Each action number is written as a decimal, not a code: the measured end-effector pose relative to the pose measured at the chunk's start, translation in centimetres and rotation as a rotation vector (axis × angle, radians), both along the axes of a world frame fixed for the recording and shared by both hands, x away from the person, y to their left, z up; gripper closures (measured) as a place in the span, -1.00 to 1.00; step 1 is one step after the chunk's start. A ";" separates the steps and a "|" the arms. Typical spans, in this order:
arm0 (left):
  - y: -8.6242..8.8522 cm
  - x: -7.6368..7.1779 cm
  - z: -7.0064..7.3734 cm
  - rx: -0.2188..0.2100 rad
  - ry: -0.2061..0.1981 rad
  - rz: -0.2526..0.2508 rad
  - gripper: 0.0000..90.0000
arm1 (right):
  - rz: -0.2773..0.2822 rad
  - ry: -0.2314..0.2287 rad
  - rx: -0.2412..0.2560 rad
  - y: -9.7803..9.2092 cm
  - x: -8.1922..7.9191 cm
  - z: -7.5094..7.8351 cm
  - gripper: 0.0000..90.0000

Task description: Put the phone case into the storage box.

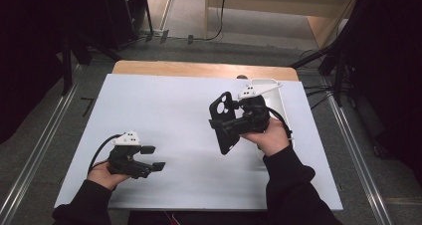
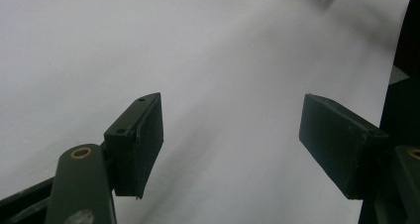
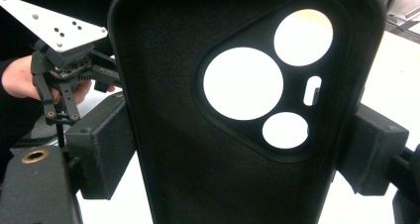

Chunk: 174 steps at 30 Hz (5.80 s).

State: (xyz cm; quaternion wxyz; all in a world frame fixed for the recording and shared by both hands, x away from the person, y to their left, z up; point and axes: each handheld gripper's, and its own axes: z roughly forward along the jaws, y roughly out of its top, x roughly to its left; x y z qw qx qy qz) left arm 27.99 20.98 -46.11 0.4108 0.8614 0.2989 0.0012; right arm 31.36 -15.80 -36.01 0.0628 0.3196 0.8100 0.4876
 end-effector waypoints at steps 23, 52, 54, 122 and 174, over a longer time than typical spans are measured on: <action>0.7 -0.3 0.3 -0.001 -0.002 0.041 -0.44 | -0.115 -0.044 -0.012 -3.3 0.7 1.7 -0.72; 0.8 -0.7 0.2 0.002 0.001 0.039 -0.44 | -0.379 -0.075 0.006 -9.4 1.0 2.8 -0.72; 0.8 -0.6 0.2 0.002 0.001 0.040 -0.44 | -0.396 -0.075 0.005 -9.7 1.1 2.7 -0.72; 0.7 -0.4 0.1 -0.005 0.005 0.044 -0.44 | -0.725 -0.039 0.014 -11.6 13.7 2.4 -0.72; 0.6 -0.3 0.0 0.001 0.008 0.029 -0.44 | -0.813 -0.038 -0.060 -10.3 17.0 -3.8 -0.72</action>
